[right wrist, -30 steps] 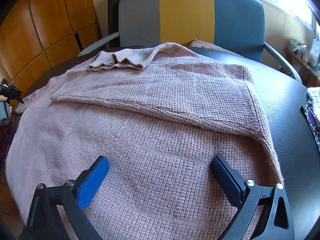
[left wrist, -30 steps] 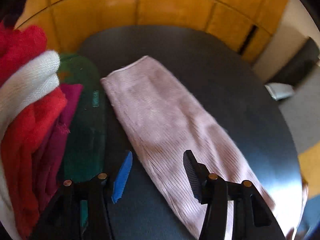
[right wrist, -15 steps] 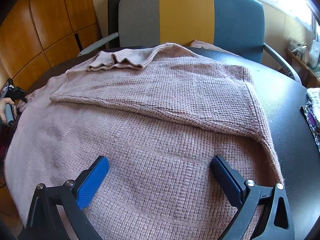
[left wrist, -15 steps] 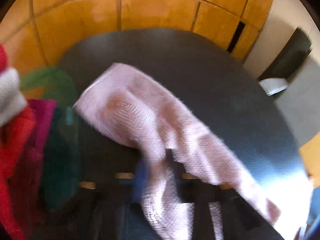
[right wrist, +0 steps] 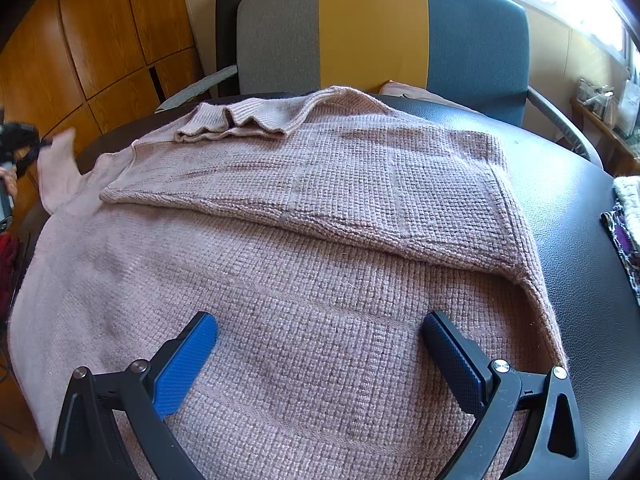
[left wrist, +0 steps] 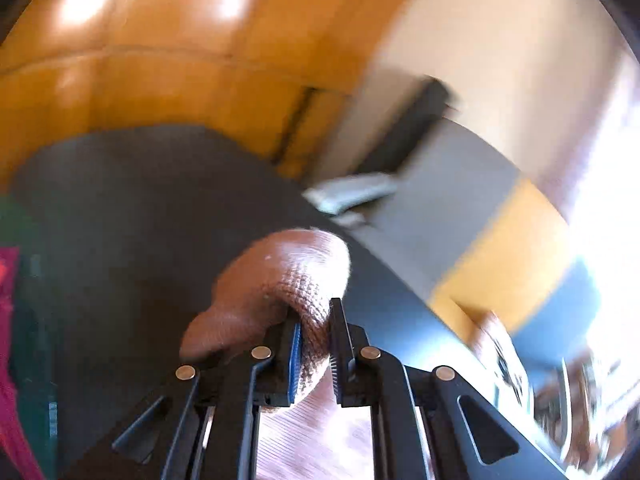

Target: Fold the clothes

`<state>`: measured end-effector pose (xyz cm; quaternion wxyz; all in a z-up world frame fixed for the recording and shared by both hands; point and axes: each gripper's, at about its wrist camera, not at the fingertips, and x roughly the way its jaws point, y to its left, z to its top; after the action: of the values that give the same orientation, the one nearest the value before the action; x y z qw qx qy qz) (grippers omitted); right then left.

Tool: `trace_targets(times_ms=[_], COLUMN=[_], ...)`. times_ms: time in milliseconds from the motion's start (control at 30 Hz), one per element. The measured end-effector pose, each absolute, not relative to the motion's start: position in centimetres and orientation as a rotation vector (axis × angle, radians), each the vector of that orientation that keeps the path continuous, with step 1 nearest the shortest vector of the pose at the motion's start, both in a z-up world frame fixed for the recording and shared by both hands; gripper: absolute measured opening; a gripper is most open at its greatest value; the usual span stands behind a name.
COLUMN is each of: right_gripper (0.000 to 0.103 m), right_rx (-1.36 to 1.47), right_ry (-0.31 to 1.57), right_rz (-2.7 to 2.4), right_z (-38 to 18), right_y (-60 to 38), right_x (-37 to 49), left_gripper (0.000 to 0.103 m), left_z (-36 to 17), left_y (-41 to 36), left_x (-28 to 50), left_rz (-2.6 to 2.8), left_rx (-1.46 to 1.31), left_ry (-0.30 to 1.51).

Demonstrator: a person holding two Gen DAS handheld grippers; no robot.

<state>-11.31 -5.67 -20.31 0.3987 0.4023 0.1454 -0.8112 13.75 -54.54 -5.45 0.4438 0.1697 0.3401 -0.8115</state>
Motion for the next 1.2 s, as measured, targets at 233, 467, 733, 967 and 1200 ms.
trace_targets(times_ms=[233,467,733,967,1200], right_gripper=[0.103,0.103,0.103,0.103,0.103], right_rx=[1.021,1.028,1.049,1.09,1.083], right_ry=[0.364,0.374,0.431,0.485,0.587], right_rz=[-2.052,-2.052,-2.068,-2.065,-1.957], right_z=[-20.4,-20.4,-20.4,-20.0,-17.1], right_y=[-5.6,-5.4,-6.4,-7.6,-12.7], right_x=[-11.0,-10.7,-10.3,-10.0,-8.5], left_gripper=[0.017,0.022,0.033,0.037,0.039], left_z=[-7.6,-11.2,-15.3,-16.6,-17.3], left_y=[-42.2,-36.2,-37.3,-39.3,-40.3], left_x=[5.5,5.0,12.7,15.1,16.2], left_rz=[-2.289,-2.335,-2.202,-2.283,-2.34], left_rx=[0.689,0.823,0.88,0.748,0.644], left_ry=[0.633,0.57,0.538,0.787,0.948])
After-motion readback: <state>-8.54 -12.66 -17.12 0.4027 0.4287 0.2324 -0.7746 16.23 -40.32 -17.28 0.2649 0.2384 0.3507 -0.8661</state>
